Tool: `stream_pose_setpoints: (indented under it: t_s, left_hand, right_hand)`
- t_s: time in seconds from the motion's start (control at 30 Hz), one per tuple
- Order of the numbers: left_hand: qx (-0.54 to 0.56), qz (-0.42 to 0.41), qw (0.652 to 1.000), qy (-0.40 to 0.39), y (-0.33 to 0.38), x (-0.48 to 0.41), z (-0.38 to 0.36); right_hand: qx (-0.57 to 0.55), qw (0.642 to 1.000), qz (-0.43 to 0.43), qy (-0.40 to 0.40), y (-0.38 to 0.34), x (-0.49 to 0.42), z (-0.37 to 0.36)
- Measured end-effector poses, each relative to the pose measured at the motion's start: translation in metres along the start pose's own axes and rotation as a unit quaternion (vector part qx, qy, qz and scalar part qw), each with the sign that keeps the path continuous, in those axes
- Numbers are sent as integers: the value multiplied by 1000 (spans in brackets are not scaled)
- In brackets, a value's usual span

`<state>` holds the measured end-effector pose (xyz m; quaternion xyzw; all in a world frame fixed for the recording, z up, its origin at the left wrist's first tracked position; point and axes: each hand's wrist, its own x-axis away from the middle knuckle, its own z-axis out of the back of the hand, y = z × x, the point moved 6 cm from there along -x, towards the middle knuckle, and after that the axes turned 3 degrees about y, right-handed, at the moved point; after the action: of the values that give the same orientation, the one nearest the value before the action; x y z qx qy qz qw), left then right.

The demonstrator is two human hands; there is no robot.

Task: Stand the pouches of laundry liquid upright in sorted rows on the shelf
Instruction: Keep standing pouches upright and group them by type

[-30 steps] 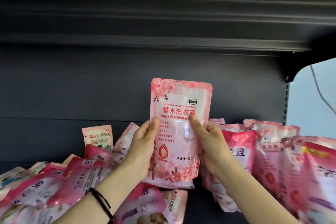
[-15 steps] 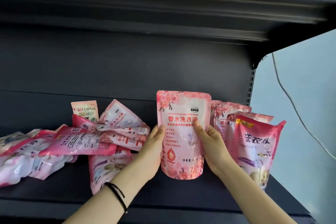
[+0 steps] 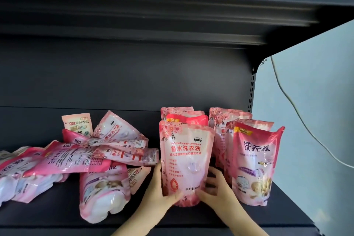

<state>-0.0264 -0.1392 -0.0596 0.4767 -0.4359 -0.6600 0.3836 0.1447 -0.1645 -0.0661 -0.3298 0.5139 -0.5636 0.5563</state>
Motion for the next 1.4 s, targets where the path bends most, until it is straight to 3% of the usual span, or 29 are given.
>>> stream_pose_setpoints:
  t_s: [0.17, 0.7, 0.83, 0.97, 1.1, 1.2, 1.4]
  left_hand:
    - [-82, -14, 996, 18, -10, -7, -8]
    - [-120, 22, 992, 12, -15, -35, -16]
    - [-205, 59, 977, -24, -1, -28, -4]
    - [-362, 48, 930, -34, 25, -10, 27]
    - [-618, -98, 780, -18, 65, 5, 56]
    - [-668, -142, 731, 19, 76, 7, 84]
    - [-699, -132, 701, 51, 69, 10, 169]
  right_hand:
    - [75, 997, 33, 18, 4, -3, -3]
    - [141, 989, 13, 43, 6, -31, 5]
    - [288, 958, -6, -10, -5, -25, 19]
    - [494, 866, 2, -79, -24, -14, 36]
    - [599, 788, 49, -132, -51, -8, 19]
    - [617, 769, 73, -150, -74, -7, -13]
    - [596, 779, 118, -156, -109, -11, -93]
